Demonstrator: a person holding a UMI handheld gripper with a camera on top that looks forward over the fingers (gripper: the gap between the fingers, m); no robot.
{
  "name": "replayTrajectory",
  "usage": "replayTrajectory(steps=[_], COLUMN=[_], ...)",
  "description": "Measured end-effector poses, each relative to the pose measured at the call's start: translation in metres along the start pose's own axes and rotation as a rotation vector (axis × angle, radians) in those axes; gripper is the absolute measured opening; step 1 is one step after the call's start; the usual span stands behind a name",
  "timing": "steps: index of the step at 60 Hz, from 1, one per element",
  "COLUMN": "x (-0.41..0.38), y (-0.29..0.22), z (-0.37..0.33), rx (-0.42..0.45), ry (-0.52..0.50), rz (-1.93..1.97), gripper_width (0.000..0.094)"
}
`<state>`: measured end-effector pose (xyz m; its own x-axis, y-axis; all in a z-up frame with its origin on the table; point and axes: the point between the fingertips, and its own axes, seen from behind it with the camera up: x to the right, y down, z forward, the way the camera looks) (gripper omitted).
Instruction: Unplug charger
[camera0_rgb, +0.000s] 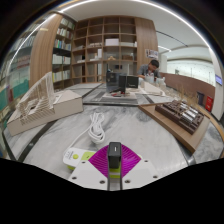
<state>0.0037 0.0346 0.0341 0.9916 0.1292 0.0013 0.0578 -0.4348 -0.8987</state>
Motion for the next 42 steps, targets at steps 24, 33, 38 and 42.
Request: replayTrajectory(steps=[24,33,38,42], x=[0.026,0.071,0.091,0.101], y=[-0.127,-0.118,-0.074,-0.032], z=[-0.076,-0.089,-0.079,-0.067], rx=[0.299,0.252,0.157,0.069], ry=[0.061,0.1,0.111,0.11], rz=[-0.013,-0.002,0.004,0.005], gripper_width=[0.006,0.0058,0.0058,0.0058])
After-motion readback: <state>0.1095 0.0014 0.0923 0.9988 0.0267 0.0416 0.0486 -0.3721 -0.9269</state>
